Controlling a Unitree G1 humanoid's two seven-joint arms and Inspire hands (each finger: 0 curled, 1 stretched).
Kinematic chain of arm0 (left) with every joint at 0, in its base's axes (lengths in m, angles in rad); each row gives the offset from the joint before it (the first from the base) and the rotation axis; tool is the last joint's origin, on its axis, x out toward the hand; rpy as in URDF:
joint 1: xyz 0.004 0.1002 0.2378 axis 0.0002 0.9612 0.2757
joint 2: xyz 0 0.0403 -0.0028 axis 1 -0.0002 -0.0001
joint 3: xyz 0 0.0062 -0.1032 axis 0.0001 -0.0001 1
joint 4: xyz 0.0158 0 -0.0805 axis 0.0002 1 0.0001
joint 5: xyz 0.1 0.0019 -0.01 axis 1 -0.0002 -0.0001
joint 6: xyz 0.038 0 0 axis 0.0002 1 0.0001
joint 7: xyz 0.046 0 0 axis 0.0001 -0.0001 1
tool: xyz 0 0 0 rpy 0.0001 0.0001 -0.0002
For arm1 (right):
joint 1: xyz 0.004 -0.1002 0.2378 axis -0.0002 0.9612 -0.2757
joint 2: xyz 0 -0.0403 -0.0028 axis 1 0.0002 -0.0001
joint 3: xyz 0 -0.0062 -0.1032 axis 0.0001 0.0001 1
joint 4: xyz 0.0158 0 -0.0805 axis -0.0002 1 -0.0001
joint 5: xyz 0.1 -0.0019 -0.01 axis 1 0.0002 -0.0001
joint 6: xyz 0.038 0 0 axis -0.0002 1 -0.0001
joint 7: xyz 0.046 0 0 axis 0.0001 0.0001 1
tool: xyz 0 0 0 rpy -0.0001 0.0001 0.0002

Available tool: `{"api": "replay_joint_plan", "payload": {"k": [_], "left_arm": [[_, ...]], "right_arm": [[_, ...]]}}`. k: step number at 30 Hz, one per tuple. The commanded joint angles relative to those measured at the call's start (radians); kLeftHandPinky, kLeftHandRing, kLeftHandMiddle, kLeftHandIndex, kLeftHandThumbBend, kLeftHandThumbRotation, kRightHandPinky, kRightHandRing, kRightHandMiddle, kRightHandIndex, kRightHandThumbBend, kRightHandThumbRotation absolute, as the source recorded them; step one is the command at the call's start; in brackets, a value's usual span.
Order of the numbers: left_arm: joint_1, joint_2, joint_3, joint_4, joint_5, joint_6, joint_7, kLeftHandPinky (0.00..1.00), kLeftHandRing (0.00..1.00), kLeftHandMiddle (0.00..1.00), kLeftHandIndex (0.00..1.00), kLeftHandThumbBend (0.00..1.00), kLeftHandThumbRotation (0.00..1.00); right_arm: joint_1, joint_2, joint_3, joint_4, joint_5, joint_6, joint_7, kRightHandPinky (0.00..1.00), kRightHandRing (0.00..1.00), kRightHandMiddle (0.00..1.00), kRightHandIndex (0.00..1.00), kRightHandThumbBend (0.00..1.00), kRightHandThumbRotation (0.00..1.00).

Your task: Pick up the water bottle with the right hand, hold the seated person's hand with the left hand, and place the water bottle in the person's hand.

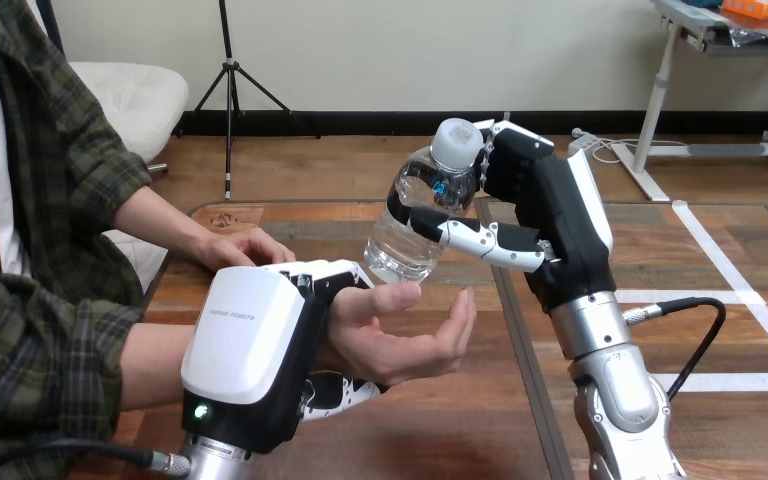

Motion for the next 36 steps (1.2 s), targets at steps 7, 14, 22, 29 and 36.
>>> {"api": "replay_joint_plan", "payload": {"k": [7,14,22,29,36], "left_arm": [[-0.050,-0.019,-0.015,-0.050,0.000,-0.019,0.004,0.31,0.39,0.45,0.47,0.90,0.00],[-0.049,-0.018,-0.014,-0.050,0.000,-0.018,0.004,0.31,0.39,0.45,0.47,0.89,0.00],[-0.048,-0.018,-0.012,-0.055,0.000,-0.013,-0.001,0.31,0.39,0.45,0.48,0.90,0.00],[-0.046,-0.018,-0.009,-0.060,-0.002,-0.008,-0.007,0.31,0.39,0.46,0.48,0.89,0.00],[-0.047,-0.016,-0.005,-0.061,0.000,-0.010,-0.002,0.31,0.39,0.46,0.48,0.90,0.00]], "right_arm": [[0.032,0.015,-0.002,-0.164,0.097,0.040,0.063,0.31,0.36,0.44,0.55,0.69,0.00],[0.070,0.008,0.000,-0.223,0.139,0.068,0.110,0.35,0.38,0.45,0.56,0.65,0.00],[0.111,-0.002,-0.004,-0.278,0.147,0.087,0.131,0.43,0.42,0.47,0.57,0.65,0.00],[0.140,-0.011,-0.008,-0.309,0.139,0.083,0.137,0.46,0.45,0.49,0.57,0.65,0.00],[0.165,-0.028,-0.011,-0.326,0.106,0.061,0.129,0.46,0.46,0.50,0.57,0.65,0.00]]}}
